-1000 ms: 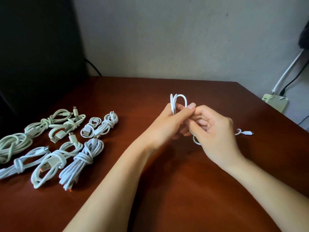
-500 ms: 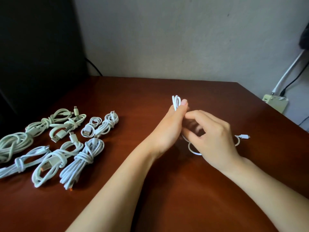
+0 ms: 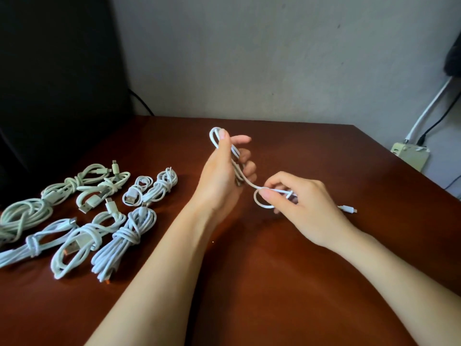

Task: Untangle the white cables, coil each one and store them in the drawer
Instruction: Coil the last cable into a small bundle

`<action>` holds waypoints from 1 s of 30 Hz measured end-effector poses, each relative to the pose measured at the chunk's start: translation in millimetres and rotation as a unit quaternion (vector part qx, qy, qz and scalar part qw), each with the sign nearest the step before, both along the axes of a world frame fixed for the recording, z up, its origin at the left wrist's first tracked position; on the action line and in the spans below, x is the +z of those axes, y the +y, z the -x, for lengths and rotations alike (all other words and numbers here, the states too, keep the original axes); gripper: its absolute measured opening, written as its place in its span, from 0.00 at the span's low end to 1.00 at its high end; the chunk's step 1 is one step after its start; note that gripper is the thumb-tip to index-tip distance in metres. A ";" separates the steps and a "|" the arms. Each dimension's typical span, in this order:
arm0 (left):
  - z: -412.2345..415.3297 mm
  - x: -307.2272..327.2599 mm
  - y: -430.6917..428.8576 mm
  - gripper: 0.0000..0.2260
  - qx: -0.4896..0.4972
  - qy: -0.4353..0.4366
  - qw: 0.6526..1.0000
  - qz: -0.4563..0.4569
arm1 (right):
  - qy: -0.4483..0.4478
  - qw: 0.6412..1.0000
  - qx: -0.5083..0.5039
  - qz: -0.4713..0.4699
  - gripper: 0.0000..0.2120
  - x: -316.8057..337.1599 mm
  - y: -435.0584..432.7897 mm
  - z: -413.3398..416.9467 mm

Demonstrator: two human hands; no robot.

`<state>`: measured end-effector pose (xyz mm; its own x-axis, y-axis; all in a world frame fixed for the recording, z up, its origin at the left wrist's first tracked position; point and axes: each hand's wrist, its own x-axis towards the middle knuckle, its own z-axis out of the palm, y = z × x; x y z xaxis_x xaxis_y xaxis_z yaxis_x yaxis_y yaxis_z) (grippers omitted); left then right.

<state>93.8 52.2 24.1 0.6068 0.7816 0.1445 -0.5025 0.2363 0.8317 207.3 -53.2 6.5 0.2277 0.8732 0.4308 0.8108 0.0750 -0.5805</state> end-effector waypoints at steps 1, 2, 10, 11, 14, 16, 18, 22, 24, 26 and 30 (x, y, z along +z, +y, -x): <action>1.0 1.7 0.1 0.20 -0.003 -0.015 1.000 0.021 | 0.030 0.999 0.005 0.010 0.06 0.5 0.3 0.5; 1.7 3.1 0.8 0.20 -0.005 -0.029 0.999 0.040 | 0.056 0.998 0.012 0.021 0.04 1.4 0.4 0.7; 10.2 11.5 8.1 0.22 -0.003 -0.100 0.990 0.097 | 0.032 0.999 0.022 0.028 0.04 8.8 -1.3 -7.5; 13.1 13.0 11.2 0.22 0.005 -0.119 0.987 0.106 | 0.012 1.000 0.016 0.018 0.06 9.8 -1.9 -9.7; 23.8 15.7 21.7 0.23 0.037 -0.159 0.978 0.128 | 0.001 1.000 0.003 -0.010 0.11 13.1 -4.0 -17.8; 28.1 14.2 25.6 0.22 0.064 -0.146 0.978 0.132 | 0.021 1.000 0.003 -0.019 0.12 15.8 -6.1 -22.1; 28.0 11.5 25.5 0.22 0.081 -0.119 0.981 0.130 | 0.050 0.998 0.027 -0.007 0.12 18.0 -8.8 -22.3; 22.6 10.0 20.1 0.22 0.084 -0.068 0.988 0.108 | 0.062 0.994 0.082 0.045 0.14 17.2 -8.6 -13.8; 20.5 10.1 17.1 0.22 0.081 -0.034 0.993 0.081 | 0.061 0.991 0.113 0.034 0.09 16.4 -6.6 -7.9; 18.3 9.2 14.7 0.21 0.074 0.001 0.996 0.052 | 0.073 0.986 0.147 0.012 0.07 16.9 -6.7 -3.5; 16.0 7.3 11.4 0.21 0.036 0.029 0.999 0.018 | 0.103 0.980 0.169 -0.026 0.20 18.7 -8.6 -4.5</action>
<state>77.8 63.6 31.4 0.5557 0.8272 0.0829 -0.4709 0.2310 0.8514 211.9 -61.8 25.2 0.0164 0.8922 0.4514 0.6003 0.3522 -0.7180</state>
